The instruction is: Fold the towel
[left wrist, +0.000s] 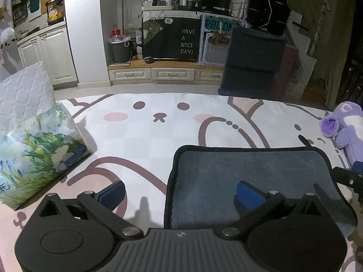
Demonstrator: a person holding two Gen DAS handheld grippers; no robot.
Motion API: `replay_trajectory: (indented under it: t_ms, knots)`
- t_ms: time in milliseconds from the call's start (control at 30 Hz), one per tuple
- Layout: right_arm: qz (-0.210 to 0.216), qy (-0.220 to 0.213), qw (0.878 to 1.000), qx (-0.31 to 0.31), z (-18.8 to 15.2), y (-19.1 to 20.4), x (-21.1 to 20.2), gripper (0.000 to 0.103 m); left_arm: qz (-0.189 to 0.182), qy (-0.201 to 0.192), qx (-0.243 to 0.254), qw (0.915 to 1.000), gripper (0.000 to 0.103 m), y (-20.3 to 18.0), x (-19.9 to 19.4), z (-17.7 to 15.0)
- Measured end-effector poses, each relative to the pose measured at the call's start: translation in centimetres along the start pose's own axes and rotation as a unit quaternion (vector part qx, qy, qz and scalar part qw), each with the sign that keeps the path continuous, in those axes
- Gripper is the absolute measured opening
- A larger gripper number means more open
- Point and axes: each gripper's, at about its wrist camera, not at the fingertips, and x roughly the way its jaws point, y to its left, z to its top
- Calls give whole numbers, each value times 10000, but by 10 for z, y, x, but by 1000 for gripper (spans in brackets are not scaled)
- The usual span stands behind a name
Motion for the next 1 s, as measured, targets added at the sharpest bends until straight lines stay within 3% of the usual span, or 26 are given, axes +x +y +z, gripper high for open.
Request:
replay_trajectory:
  t_ms: [1000]
  knots:
    - [23, -110, 9998, -173, -8, 29, -121, 103, -65, -226, 113, 9997, 103, -26, -130, -22]
